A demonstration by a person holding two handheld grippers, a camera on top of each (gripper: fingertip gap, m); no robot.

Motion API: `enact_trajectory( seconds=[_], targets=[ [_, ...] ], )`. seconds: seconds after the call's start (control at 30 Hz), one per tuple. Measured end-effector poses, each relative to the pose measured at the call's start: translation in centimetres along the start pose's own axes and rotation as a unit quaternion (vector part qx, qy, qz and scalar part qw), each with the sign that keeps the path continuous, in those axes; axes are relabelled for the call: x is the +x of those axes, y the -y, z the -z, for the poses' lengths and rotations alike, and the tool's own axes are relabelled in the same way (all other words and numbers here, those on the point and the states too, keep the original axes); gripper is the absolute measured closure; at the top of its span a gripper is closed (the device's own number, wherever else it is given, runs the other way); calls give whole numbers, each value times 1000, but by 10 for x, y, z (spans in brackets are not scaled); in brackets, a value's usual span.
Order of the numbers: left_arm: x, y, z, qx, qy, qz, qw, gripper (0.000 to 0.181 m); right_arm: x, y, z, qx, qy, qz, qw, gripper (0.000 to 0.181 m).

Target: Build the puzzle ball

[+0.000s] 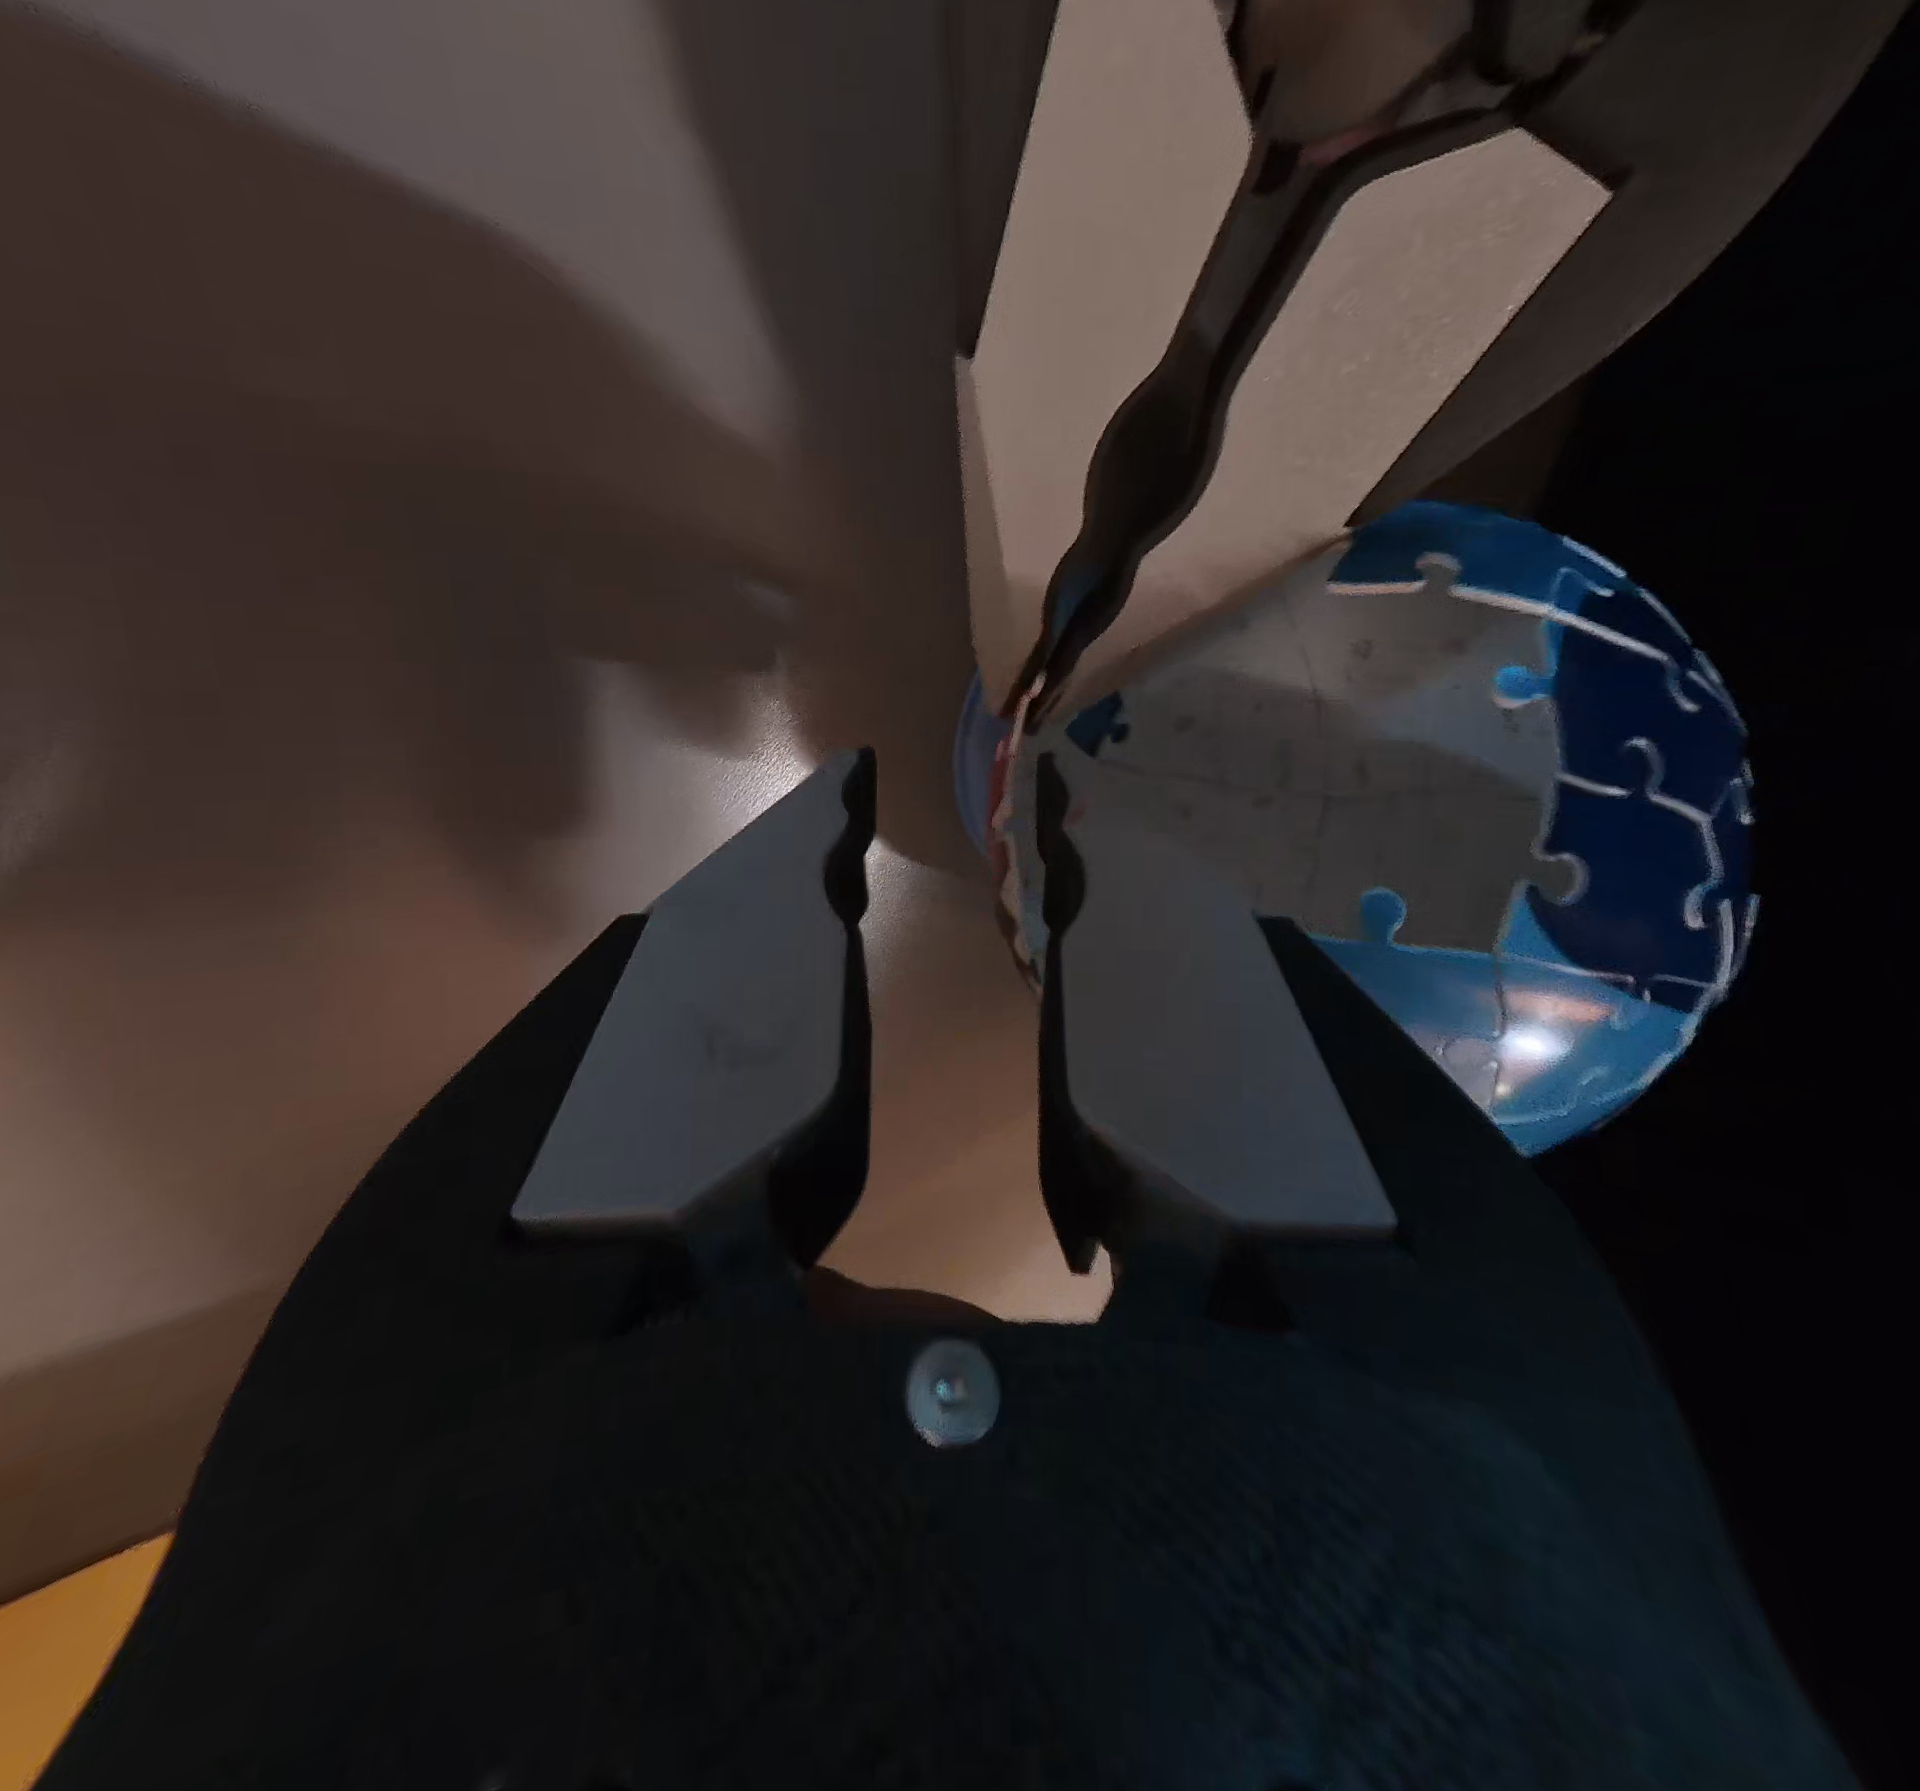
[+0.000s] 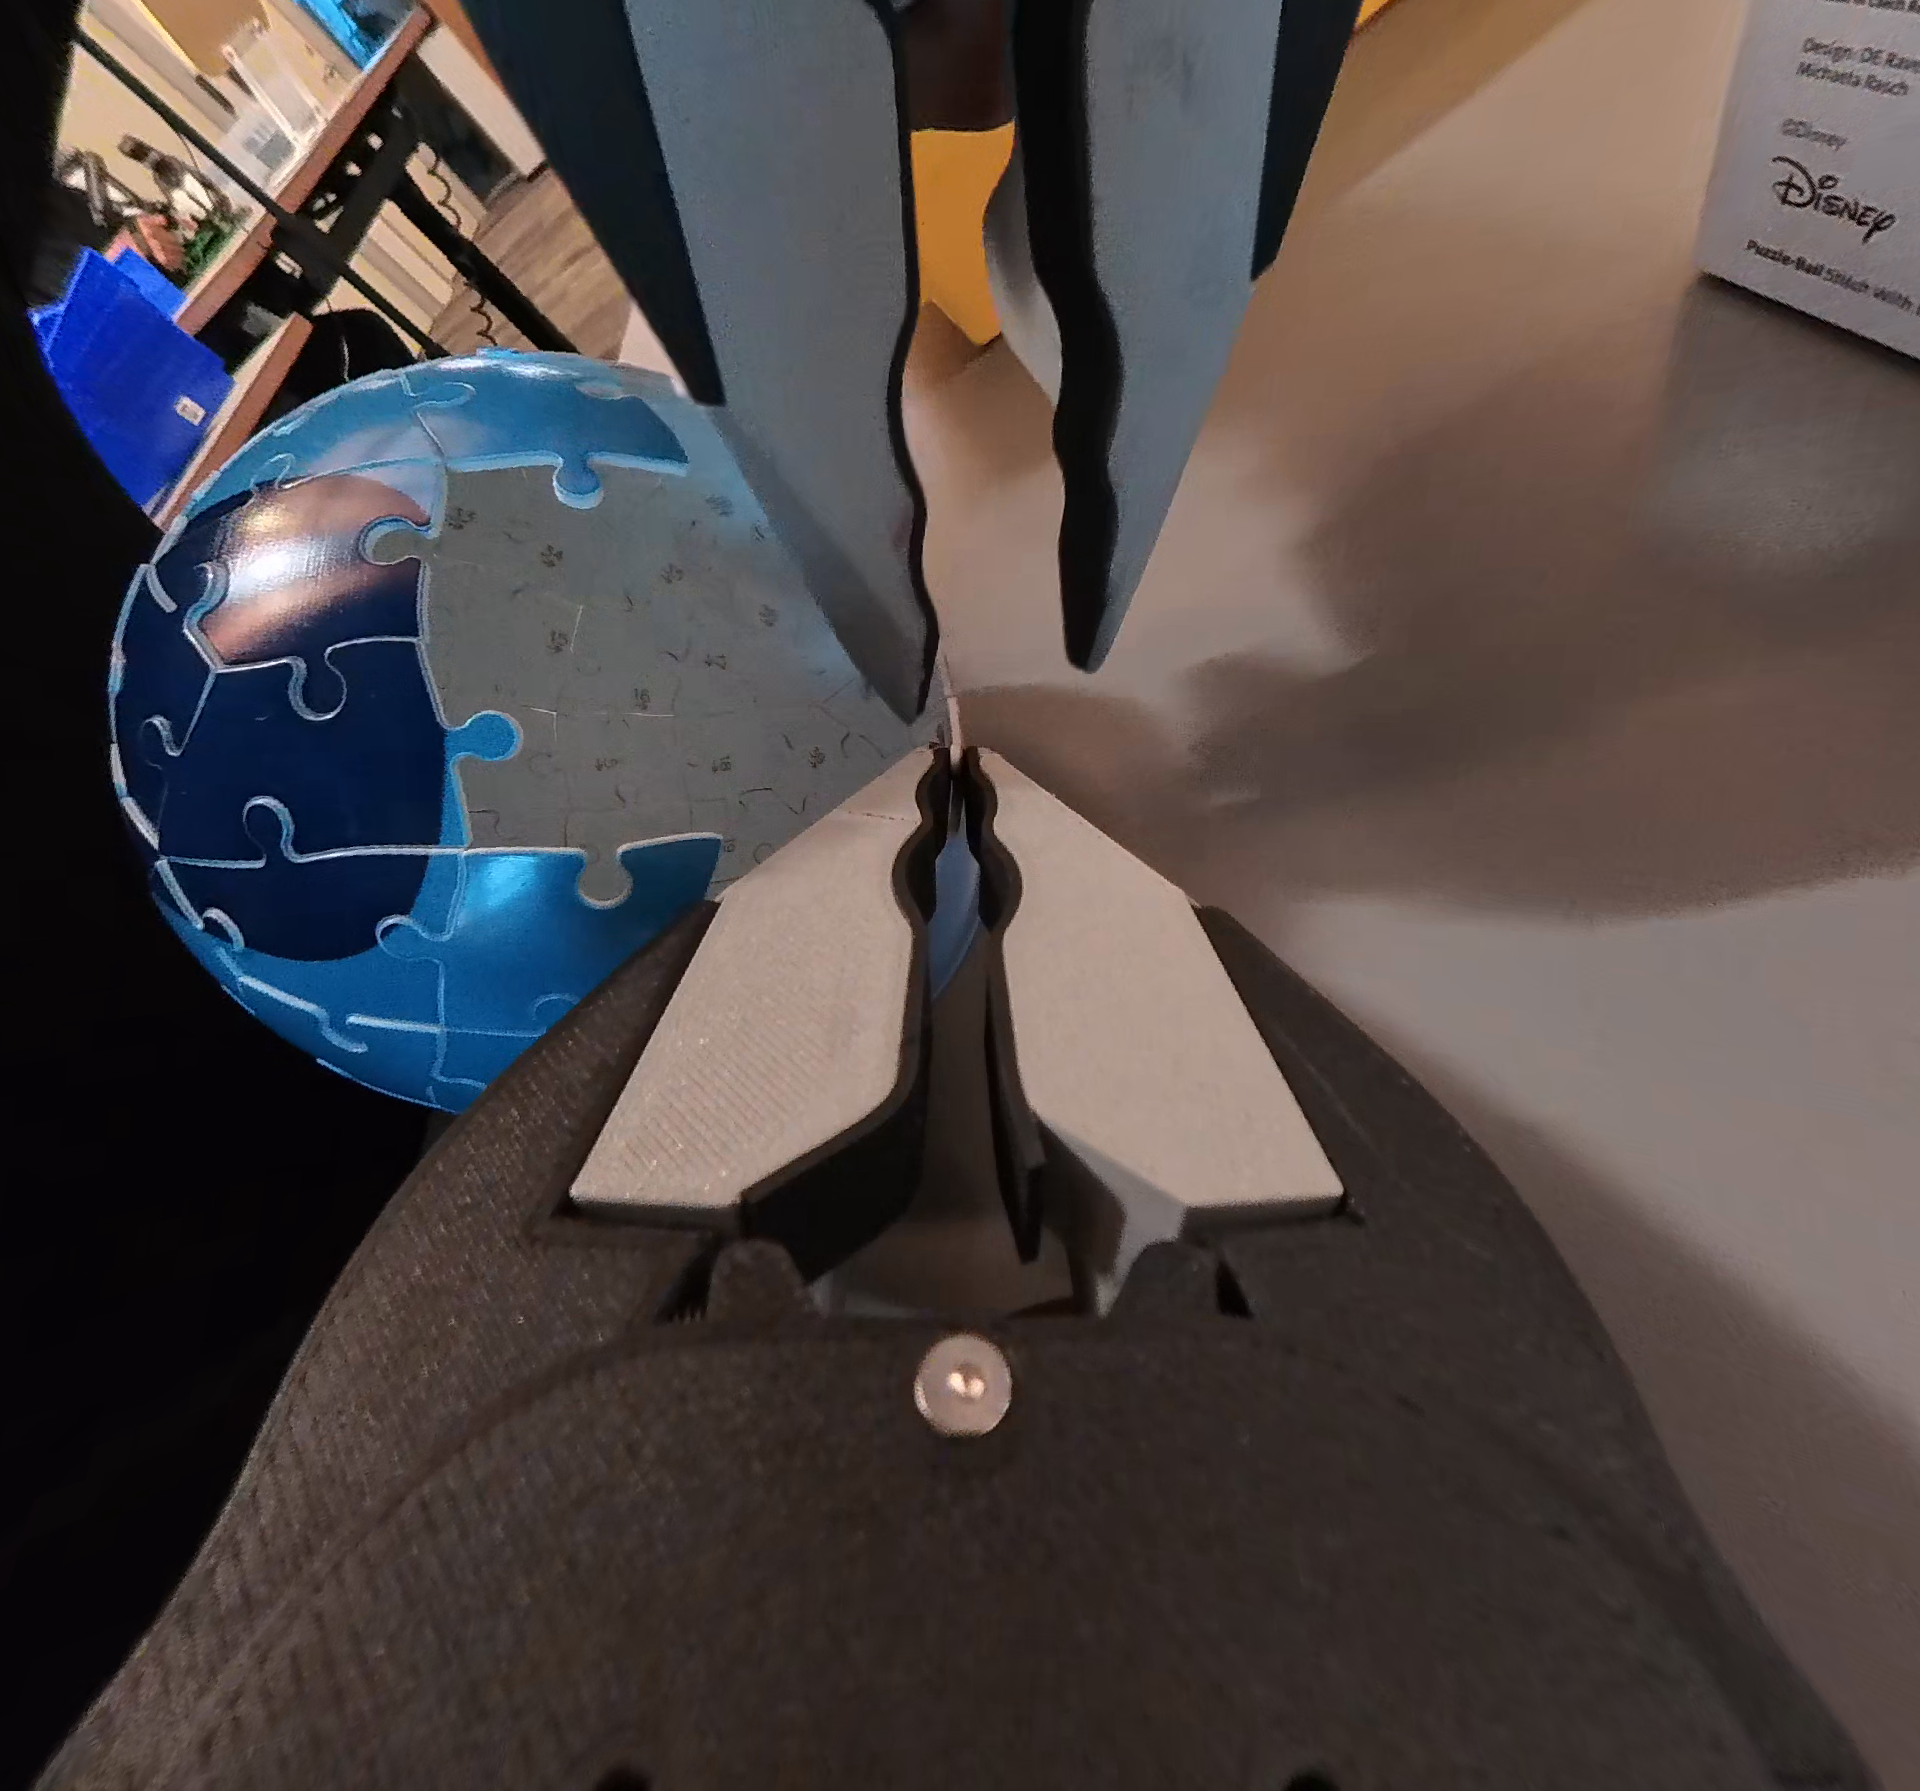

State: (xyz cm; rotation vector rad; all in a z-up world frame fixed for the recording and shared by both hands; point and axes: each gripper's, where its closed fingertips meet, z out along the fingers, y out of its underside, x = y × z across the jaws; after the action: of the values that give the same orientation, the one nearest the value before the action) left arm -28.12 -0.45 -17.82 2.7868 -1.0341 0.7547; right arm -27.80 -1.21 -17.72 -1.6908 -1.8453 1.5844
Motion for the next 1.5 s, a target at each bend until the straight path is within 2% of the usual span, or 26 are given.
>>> enact_trajectory(
  seconds=[0.27, 0.47, 0.7, 1.13, 1.5],
  targets=[
    [5, 0, -5, -14, -8, -21, 1000, 167, -1, 0, 0, 0, 1, -1, 1000, 181],
    [9, -2, -9, -34, -16, -27, 999, 165, -1, 0, 0, 0, 1, 0, 1000, 181],
    [10, -7, -14, -87, -18, -46, 995, 170, -1, 0, -1, -1, 2, 0, 1000, 181],
    [11, -6, -11, -110, -31, -54, 992, 179, -2, 0, 0, 5, 6, -9, 1000, 181],
    [11, -6, -12, -111, -42, -44, 992, 171, -3, -3, -1, -2, 5, -10, 1000, 181]
  ],
)
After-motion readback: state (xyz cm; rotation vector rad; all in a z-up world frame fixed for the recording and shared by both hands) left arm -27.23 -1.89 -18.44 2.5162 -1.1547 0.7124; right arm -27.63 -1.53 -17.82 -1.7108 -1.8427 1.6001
